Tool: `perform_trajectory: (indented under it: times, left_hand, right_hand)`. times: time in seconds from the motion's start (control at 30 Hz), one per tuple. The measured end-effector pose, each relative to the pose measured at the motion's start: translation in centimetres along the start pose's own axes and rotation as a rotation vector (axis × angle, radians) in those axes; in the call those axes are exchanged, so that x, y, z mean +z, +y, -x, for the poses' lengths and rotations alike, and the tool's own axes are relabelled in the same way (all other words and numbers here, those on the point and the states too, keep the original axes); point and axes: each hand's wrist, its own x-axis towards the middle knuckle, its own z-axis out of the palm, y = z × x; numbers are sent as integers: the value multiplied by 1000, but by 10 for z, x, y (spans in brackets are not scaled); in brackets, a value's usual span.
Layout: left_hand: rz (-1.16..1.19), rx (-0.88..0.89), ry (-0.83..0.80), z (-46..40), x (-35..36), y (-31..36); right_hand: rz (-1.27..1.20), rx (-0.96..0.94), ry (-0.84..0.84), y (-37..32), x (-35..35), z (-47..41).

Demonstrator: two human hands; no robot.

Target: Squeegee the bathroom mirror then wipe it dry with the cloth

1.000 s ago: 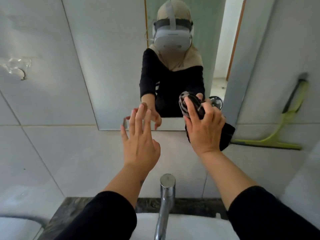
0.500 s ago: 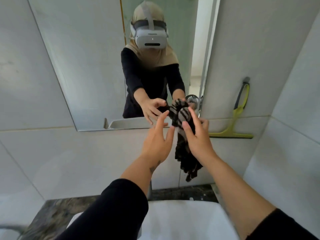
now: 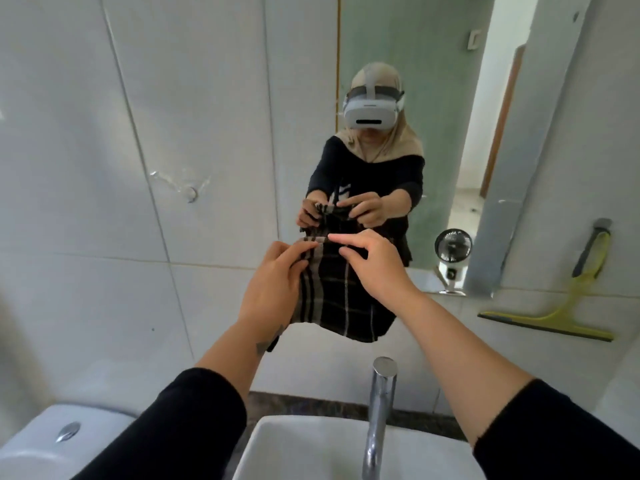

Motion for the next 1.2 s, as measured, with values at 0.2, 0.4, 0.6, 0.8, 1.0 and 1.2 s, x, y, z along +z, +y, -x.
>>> perform_trajectory:
  times: [0.2, 0.4, 0.6, 0.8, 1.0, 1.2]
  left_hand:
    - [-160, -73, 123, -18, -69, -63]
    - [-307, -161, 267, -55, -112, -111]
    - [-336, -387, 239, -88, -123, -133]
    - [-380, -406, 184, -87, -119, -147]
    - [-341, -422, 68, -81, -112, -162]
    - [-350, -591, 39, -7, -103, -181]
  right_hand:
    - [91, -203, -53, -50, 83, -64]
    - [197, -340, -10, -92, 146, -132]
    - [373, -347, 35, -104, 194, -170]
    - [372, -372, 74, -90, 210, -167]
    - [215, -158, 94, -85, 217, -152]
    - [62, -37, -141, -76, 203, -108]
